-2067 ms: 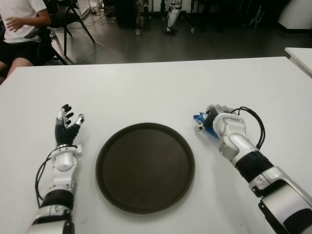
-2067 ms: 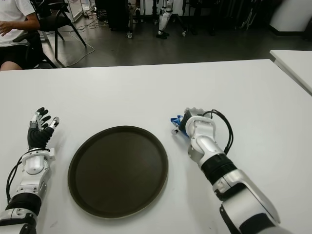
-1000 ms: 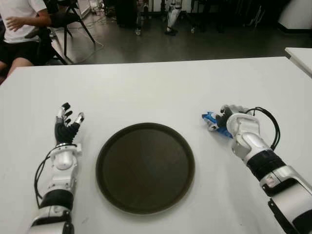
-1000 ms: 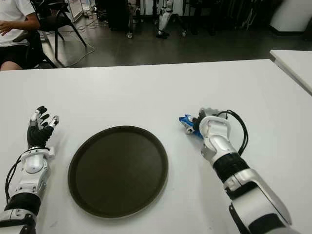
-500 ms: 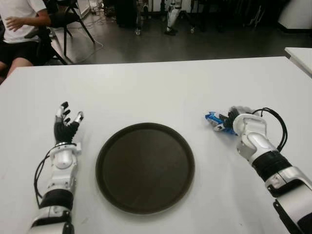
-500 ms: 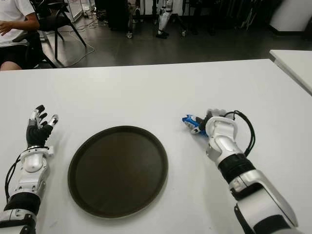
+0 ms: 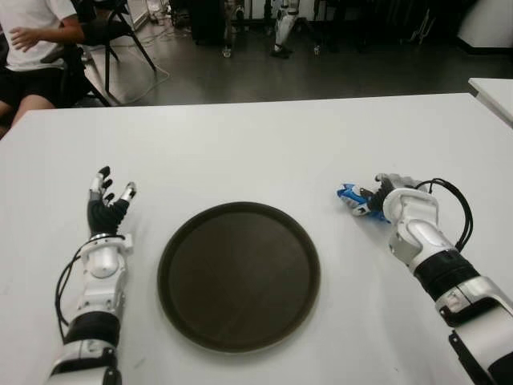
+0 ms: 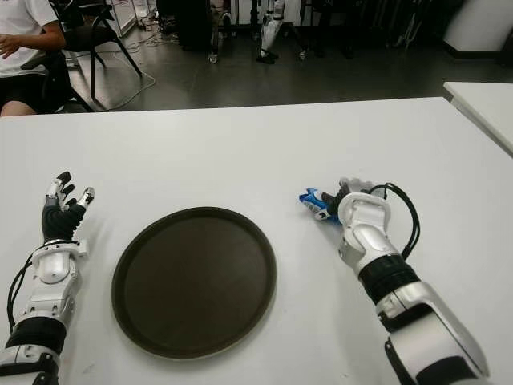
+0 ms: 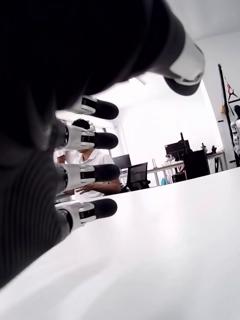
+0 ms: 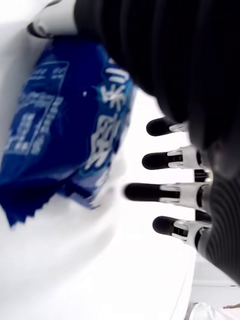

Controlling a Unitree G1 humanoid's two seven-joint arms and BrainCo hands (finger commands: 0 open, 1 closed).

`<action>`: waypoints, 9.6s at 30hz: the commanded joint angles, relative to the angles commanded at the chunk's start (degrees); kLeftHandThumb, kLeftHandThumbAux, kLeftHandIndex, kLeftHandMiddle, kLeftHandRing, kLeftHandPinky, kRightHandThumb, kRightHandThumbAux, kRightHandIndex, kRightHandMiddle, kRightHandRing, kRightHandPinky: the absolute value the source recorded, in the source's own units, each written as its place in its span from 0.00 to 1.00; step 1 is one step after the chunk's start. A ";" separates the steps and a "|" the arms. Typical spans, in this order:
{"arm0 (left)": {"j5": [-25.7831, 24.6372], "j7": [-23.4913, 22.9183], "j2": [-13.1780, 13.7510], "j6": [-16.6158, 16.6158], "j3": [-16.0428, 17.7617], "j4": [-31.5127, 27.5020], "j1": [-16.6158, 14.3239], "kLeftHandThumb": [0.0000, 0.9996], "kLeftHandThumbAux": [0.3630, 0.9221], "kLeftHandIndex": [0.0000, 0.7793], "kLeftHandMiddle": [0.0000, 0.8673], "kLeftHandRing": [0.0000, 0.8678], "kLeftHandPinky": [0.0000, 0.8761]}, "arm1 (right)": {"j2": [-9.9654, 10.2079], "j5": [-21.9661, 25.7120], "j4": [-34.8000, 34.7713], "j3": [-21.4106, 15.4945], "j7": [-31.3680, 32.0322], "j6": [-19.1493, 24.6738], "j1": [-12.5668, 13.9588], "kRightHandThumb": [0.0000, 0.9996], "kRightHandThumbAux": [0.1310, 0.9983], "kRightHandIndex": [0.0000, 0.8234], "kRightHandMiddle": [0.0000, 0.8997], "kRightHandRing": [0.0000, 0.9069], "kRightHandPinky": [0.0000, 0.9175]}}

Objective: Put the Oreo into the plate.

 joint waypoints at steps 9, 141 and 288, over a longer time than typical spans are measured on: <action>0.09 0.00 0.13 0.33 -0.15 -0.24 0.06 0.25 0.50 0.07 0.09 0.06 0.02 | 1.21 1.64 0.96 -1.89 -6.95 -2.64 0.58 0.07 0.70 0.36 0.21 0.20 0.28; 0.40 0.69 0.32 0.27 -0.01 2.33 -0.99 0.26 0.48 0.08 0.11 0.08 0.04 | -4.60 4.60 1.31 -2.46 -17.73 -18.46 1.82 0.04 0.46 0.00 0.00 0.00 0.00; -0.15 -0.40 0.05 -0.65 0.18 1.25 -0.66 0.27 0.53 0.08 0.13 0.10 0.04 | -3.19 6.17 31.22 7.48 14.01 -21.26 -17.37 0.00 0.46 0.08 0.09 0.08 0.07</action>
